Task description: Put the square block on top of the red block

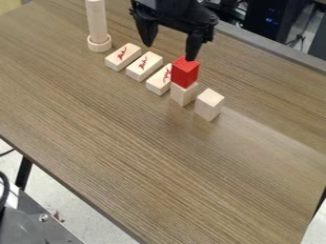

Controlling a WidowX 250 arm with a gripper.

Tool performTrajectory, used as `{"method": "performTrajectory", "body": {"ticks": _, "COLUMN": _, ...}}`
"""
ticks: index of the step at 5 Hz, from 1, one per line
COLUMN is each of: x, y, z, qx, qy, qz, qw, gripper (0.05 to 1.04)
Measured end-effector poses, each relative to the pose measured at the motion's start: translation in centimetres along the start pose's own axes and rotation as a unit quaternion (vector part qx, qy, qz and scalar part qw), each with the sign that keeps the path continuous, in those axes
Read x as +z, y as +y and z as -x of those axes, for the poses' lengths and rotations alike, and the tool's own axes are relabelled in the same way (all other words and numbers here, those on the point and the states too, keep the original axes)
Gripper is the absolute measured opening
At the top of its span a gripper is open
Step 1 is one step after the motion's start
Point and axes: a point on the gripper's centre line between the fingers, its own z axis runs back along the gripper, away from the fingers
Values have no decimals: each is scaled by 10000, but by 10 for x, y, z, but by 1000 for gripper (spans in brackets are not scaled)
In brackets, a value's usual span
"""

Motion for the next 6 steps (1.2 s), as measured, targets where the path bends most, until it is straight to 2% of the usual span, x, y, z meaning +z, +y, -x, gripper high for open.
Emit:
{"method": "performTrajectory", "body": {"ticks": 1, "x": 4, "y": -21, "z": -12, "qx": 371, "qy": -25, "qz": 246, "qw": 9990, "gripper": 999}}
{"method": "performTrajectory", "body": {"ticks": 2, "x": 1, "y": -40, "z": -25, "qx": 800, "qy": 10, "qz": 712, "qw": 9943, "gripper": 999}}
{"method": "performTrajectory", "body": {"ticks": 3, "x": -10, "y": -45, "z": -33, "qx": 1469, "qy": -40, "qz": 772, "qw": 9861, "gripper": 999}}
{"method": "performTrajectory", "body": {"ticks": 4, "x": -43, "y": -42, "z": -31, "qx": 2302, "qy": 101, "qz": 469, "qw": 9720, "gripper": 999}}
{"method": "performTrajectory", "body": {"ticks": 5, "x": -54, "y": -38, "z": -35, "qx": 2369, "qy": 262, "qz": 69, "qw": 9712, "gripper": 999}}
{"method": "performTrajectory", "body": {"ticks": 6, "x": -55, "y": -39, "z": -34, "qx": 2328, "qy": 299, "qz": 22, "qw": 9721, "gripper": 999}}
